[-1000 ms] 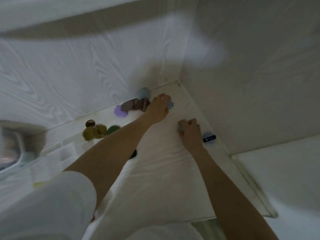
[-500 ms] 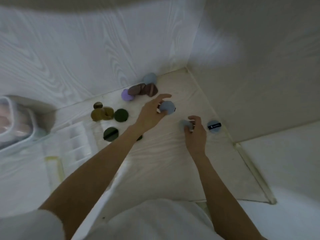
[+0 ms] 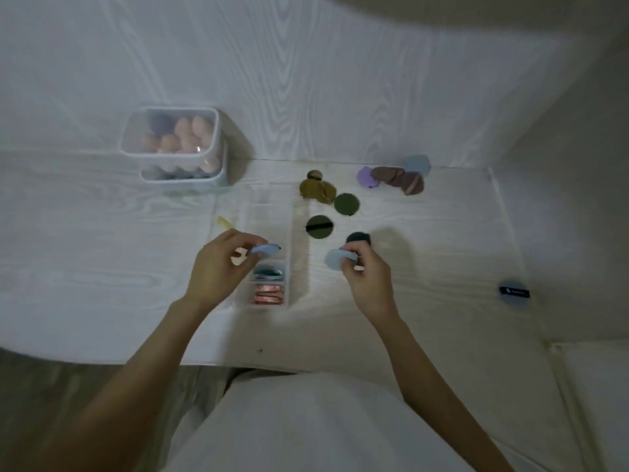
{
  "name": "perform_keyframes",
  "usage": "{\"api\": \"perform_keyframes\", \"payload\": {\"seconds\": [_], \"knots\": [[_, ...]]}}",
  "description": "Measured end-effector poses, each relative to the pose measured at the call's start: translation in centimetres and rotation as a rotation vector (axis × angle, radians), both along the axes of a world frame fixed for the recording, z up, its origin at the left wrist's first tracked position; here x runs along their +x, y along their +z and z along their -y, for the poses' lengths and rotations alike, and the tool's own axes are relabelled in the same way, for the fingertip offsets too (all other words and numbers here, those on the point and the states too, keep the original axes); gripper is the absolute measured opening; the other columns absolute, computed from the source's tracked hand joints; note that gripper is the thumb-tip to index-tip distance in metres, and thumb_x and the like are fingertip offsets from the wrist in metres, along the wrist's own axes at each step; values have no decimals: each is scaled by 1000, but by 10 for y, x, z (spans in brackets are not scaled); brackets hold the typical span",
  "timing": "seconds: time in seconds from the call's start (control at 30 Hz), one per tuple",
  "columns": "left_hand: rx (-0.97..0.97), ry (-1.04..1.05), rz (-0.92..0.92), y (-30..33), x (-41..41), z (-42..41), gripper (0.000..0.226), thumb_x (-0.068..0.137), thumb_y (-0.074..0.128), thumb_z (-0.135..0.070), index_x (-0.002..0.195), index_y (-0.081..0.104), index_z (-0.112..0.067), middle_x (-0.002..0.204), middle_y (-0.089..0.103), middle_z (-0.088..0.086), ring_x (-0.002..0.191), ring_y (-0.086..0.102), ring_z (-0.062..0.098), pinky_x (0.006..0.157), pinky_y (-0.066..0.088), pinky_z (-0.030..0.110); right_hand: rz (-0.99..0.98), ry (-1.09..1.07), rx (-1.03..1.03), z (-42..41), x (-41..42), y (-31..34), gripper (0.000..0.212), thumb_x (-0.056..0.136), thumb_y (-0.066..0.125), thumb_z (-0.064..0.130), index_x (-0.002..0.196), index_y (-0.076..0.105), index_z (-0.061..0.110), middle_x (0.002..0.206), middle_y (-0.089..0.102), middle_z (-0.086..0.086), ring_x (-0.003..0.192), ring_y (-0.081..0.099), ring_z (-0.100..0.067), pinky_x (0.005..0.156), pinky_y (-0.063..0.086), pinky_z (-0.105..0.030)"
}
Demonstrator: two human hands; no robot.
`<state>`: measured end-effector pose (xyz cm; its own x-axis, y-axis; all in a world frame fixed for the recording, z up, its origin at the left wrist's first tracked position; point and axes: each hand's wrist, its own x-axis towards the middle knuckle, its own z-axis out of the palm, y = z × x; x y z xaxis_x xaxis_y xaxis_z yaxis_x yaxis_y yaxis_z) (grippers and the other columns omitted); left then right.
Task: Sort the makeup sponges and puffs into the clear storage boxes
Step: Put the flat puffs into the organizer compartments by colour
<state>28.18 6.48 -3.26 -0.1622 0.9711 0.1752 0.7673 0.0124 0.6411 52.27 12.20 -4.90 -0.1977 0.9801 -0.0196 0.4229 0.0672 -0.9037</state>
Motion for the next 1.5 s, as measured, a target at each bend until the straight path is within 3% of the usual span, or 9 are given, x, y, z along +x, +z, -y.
{"api": "perform_keyframes", "payload": {"seconds": [0.13,0.43,0.53,0.6,0.8,0.9,1.03,1.27,1.5], "knots": [[71,-27,-87,-12,7,11,22,80,70,-6,98,71,-18,88,61,-2,73,54,8,64,44,16,-25,68,-5,5,-24,6,12,88,59,6,99,59,10,100,60,1,89,57,-9,67,45,-8],[65,-135,-35,-11,1,11,24,84,66,-8,104,69,-21,96,63,-4,79,56,5,71,50,22,-115,-1,-60,9,-48,18,12,89,58,5,97,57,13,99,59,3,84,55,-4,63,42,-4],[106,-62,-23,-12,-8,4,26,84,65,-3,103,70,-20,96,64,-2,81,55,4,73,48,18,-115,-41,-66,5,-49,21,13,89,58,7,101,57,12,100,58,4,83,55,1,64,43,-4],[113,-65,-76,-10,-13,-5,25,83,65,-2,101,70,-17,95,65,0,80,56,4,72,45,12,-91,-52,-52,4,-49,21,15,89,58,7,103,57,13,101,58,4,85,56,-2,66,44,-5],[-18,-182,-352,-21,-10,-24,16,81,62,-22,91,74,-21,77,72,1,58,65,24,53,48,27,13,15,18,-6,-50,18,20,90,54,3,109,59,10,108,61,-5,95,58,-13,77,53,-25],[-53,-204,-358,-25,-9,-20,19,85,55,-25,90,73,-19,71,72,3,55,64,26,64,50,29,34,46,23,-10,-57,21,17,90,57,6,107,59,8,102,64,-2,92,59,-9,76,50,-14],[-69,-245,-334,-30,-9,-9,33,82,42,-32,93,72,-21,87,73,-3,75,67,18,84,47,32,134,143,90,-12,-74,17,11,85,66,12,95,63,9,93,68,-2,85,60,-9,72,51,-22],[-49,-214,-269,-38,-12,-5,23,79,58,-14,96,72,-19,87,71,3,73,65,24,80,46,31,479,303,420,-18,-104,3,8,72,76,13,78,70,14,86,62,-5,83,53,-24,70,43,-31],[-10,-159,-177,-37,-7,0,8,80,64,-8,87,68,-11,79,70,3,67,63,23,77,33,18,662,388,424,-21,-110,-2,10,81,69,21,87,75,15,99,56,-5,97,46,-27,80,37,-33]]}}
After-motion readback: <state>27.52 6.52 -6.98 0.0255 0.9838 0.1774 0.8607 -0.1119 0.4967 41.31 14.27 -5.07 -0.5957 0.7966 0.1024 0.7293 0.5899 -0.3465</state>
